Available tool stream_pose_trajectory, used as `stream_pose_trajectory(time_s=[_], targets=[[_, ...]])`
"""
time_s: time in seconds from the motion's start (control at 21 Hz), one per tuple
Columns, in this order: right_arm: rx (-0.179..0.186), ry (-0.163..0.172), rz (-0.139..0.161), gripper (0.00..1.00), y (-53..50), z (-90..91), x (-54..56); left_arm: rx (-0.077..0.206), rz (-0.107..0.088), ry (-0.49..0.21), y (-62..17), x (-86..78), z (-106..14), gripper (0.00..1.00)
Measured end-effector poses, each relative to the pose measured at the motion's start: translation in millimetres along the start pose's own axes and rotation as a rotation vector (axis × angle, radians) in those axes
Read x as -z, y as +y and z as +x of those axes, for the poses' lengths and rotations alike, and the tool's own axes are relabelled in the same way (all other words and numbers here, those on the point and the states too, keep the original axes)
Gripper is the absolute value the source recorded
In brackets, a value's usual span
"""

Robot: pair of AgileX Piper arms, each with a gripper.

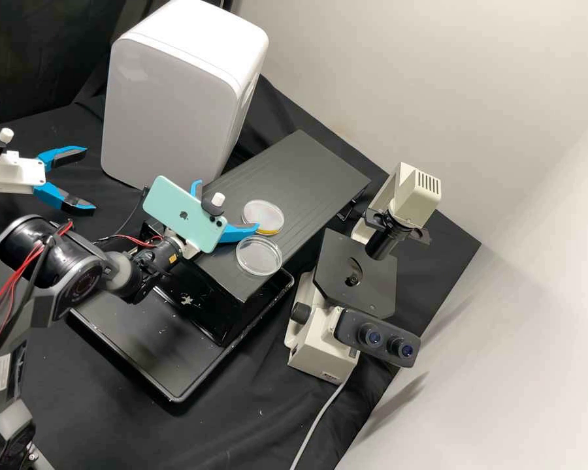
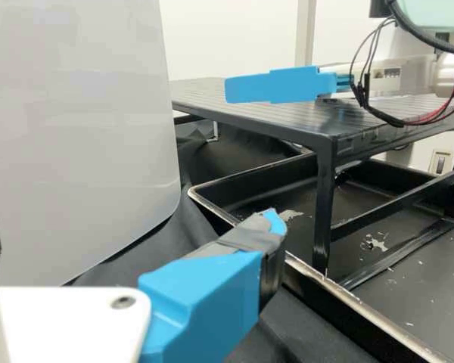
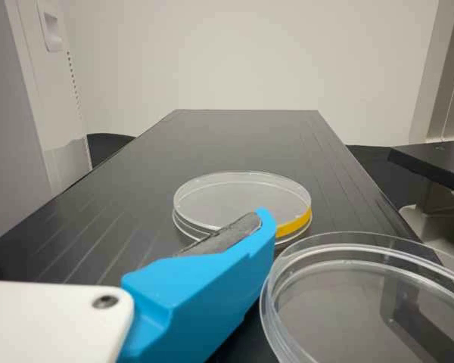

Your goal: Place the lid on the petri dish

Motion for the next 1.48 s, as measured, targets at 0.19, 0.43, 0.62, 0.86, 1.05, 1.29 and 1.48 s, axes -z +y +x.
stream_pose_trajectory(time_s=[0.19, 0.43, 0.62, 0.86, 1.05, 1.29, 1.48], targets=[[0.012, -0.026, 0.005, 1.00, -1.0, 1.8, -2.1, 0.000, 0.000, 0.000, 0.0, 0.0, 0.0, 1.00], [-0.001, -0.081, -0.001, 1.00, 3.5, 9.7, -3.2, 0.007, -0.001, 0.002, -2.0, 0.5, 0.6, 1.00], [-0.010, -0.110, -0.010, 1.00, 6.8, 14.2, -2.9, 0.001, 0.000, 0.000, -0.7, 0.3, 2.0, 1.00], [-0.032, -0.164, -0.046, 1.00, 9.4, 18.4, -7.2, 0.001, -0.001, 0.002, -0.6, 0.4, 2.0, 1.00], [-0.049, -0.214, -0.055, 1.00, 11.4, 22.1, -6.6, 0.001, -0.001, 0.002, -0.6, 0.5, 2.0, 1.00], [-0.051, -0.226, -0.058, 1.00, 14.6, 26.1, -4.1, 0.001, -0.001, 0.002, -0.6, 0.5, 2.0, 1.00], [-0.051, -0.227, -0.053, 1.00, 15.6, 30.1, -2.9, -0.001, -0.002, 0.004, -0.4, 0.6, 2.3, 1.00]])
